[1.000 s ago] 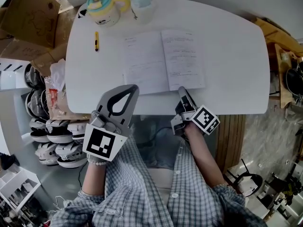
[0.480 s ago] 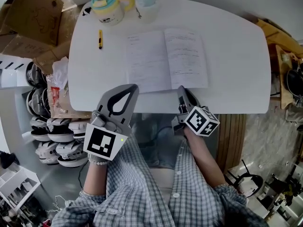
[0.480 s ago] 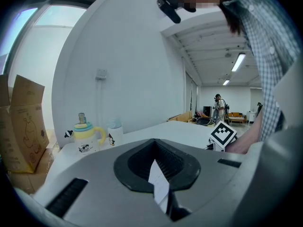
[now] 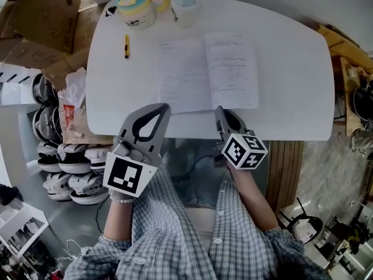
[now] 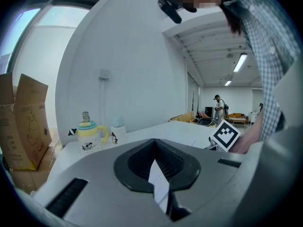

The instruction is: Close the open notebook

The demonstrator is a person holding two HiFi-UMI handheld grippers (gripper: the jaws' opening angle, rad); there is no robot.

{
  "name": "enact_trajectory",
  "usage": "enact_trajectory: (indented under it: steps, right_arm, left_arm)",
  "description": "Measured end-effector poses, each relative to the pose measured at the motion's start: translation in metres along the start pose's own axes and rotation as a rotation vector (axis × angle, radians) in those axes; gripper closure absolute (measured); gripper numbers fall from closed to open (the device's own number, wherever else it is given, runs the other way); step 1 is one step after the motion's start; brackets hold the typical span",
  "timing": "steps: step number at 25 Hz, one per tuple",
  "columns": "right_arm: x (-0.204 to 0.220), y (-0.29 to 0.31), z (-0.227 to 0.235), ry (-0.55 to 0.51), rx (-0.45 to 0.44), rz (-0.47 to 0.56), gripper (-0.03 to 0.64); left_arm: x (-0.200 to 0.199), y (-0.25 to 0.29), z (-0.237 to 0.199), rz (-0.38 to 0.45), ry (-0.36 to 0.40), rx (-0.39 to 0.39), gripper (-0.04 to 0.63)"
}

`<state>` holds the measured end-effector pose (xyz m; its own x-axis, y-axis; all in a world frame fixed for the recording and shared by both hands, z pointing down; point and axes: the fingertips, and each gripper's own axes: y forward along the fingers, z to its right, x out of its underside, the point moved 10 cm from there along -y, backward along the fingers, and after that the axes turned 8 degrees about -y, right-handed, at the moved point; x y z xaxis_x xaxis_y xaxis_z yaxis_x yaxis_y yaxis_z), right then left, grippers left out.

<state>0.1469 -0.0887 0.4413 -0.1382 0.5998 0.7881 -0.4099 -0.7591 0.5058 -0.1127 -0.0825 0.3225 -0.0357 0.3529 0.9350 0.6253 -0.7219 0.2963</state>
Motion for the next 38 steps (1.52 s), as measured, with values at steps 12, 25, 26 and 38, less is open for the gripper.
enact_trajectory:
  steps: [12,25,26,38]
  right_arm:
    - [0.002,0.009,-0.019,-0.135,-0.043,-0.058,0.591]
    - [0.017,0.041,-0.042,-0.299,-0.078,-0.228,0.588]
    - [0.018,0.043,-0.043,-0.317,-0.079,-0.242,0.588]
    - [0.021,0.050,-0.039,-0.316,-0.186,-0.299,0.543]
  left_arm:
    - [0.004,-0.010,-0.001,-0.002,-0.012,-0.017,0.589]
    - [0.005,-0.014,-0.007,0.002,-0.016,-0.033,0.590]
    - [0.005,-0.015,-0.007,0.002,-0.018,-0.036,0.589]
    - [0.007,-0.020,-0.015,0.017,-0.030,-0.057,0.589]
